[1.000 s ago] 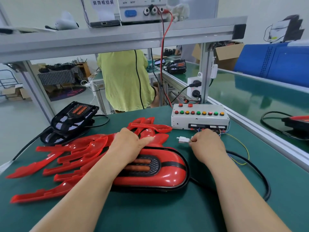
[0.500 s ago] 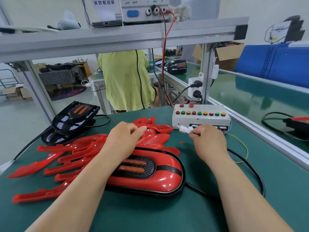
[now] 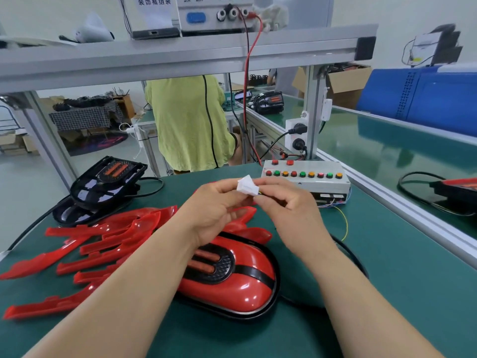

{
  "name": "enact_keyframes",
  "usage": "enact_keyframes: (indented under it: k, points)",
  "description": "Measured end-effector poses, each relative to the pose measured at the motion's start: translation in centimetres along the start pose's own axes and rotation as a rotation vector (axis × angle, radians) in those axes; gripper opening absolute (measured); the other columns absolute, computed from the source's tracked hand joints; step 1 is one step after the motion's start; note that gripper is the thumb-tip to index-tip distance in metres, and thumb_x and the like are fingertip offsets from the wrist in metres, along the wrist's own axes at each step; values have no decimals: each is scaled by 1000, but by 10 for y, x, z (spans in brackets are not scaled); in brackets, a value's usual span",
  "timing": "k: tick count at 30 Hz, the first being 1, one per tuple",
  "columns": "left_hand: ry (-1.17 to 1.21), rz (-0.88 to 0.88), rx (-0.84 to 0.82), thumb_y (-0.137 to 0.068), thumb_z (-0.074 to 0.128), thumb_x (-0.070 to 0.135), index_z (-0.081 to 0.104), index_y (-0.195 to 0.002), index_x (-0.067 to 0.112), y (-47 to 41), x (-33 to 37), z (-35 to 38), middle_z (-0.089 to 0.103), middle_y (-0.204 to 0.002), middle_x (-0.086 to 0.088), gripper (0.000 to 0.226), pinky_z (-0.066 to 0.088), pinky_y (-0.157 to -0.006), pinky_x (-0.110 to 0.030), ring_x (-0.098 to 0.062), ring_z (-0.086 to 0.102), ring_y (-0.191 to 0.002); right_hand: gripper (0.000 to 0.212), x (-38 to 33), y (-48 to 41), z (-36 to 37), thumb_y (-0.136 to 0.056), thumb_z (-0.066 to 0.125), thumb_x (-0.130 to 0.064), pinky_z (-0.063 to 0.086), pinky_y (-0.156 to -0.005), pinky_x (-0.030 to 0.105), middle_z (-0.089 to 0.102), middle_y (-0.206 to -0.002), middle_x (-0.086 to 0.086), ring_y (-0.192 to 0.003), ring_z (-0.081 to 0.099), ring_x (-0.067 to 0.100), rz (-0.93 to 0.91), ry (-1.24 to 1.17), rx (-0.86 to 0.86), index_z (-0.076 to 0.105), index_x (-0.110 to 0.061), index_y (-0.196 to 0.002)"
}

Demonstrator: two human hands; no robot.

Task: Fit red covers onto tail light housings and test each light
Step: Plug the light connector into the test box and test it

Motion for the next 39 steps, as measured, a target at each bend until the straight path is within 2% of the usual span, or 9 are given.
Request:
enact_keyframes:
  k: [2,4,7,10,14,21,26,31,39]
  points:
    - [46,23,42,-72,68,16,79,-82,15,3,-2,-2,75,-84,-1,15,57,-69,-23,-8,70,-76,21,0,1,5,-89,67,0,42,-93,9,70,-116,-9,-106,61,-5,-27,17,-36,77,-11,-103]
    - [35,69,115,-76,69,15,75,-90,13,3,-1,-7,76,-89,-2,15,55,-78,-26,-10,71,-82,21,-1,2,8,-90,66,-2,40,-91,6,70,-113,-14,-105,60,-9,-32,36,-43,77,-14,-104]
    - [-27,100,198,-93,62,12,60,-105,9,1,2,-15,75,-105,-9,12,53,-89,-32,-18,72,-98,16,2,0,2,-93,66,-10,42,-80,11,67,-92,-21,-87,59,-9,-25,149,6,77,-18,-100]
    - [-67,123,237,-97,58,10,56,-102,11,0,1,-14,76,-99,-7,5,54,-89,-37,-22,73,-93,13,3,-1,-3,-95,63,-11,37,-66,14,57,-70,-17,-69,52,-4,-71,279,62,75,-12,-98]
    - [-306,255,314,-92,64,18,56,-101,19,0,7,-14,77,-88,-1,12,54,-85,-40,-24,71,-84,17,0,-3,-10,-97,58,-10,35,-70,22,55,-78,-13,-77,48,4,-101,418,159,73,-15,-103]
    - [-529,405,245,-86,71,10,70,-84,42,8,5,1,70,-78,12,32,48,-68,-12,3,63,-70,31,0,-4,-10,-99,50,-38,40,-99,50,48,-89,-17,-106,53,15,31,477,24,68,-29,-123]
    - [-711,440,236,-88,70,16,68,-89,47,12,7,6,62,-85,-2,31,43,-72,-14,-7,57,-77,23,-5,-3,-15,-93,60,-37,42,-87,52,48,-79,-9,-88,50,16,-3,513,61,75,-25,-104]
    - [-804,384,215,-92,66,19,73,-105,33,11,5,7,51,-81,5,20,34,-69,-9,-2,49,-74,19,-2,-4,-17,-92,64,-33,42,-91,52,50,-82,-7,-93,52,19,29,538,43,76,-23,-103]
    - [-822,345,69,-100,54,26,52,-93,71,9,5,9,46,-82,10,46,36,-73,-11,5,51,-75,16,7,-5,-20,-94,62,-35,45,-85,43,51,-80,-8,-84,52,17,91,390,22,75,-26,-98]
Point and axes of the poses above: each hand's wrist, its own y-axis away from the middle knuckle, its own z-axis out of the palm, x = y × z, the point moved 4 cm from there along -y, towards the middle knuckle
